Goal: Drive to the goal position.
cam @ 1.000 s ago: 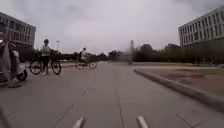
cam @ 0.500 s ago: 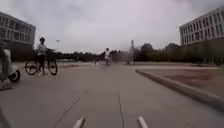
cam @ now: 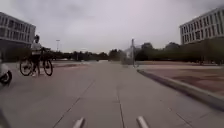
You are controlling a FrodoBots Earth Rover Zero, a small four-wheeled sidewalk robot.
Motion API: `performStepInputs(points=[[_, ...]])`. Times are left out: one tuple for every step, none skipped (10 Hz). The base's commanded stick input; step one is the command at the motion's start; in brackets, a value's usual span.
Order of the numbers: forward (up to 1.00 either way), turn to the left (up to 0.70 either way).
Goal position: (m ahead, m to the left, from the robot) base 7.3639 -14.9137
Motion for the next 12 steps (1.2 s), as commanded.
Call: performStepInputs(points=[[0.70, 0.00], [0.70, 0.00], [0.70, 0.00], [0.70, 0.00], [0.70, 0.00], [0.70, 0.00], [0.70, 0.00], [0.70, 0.00], [0.70, 0.00], [0.70, 0.00], [0.70, 0.00], [0.70, 0.00]])
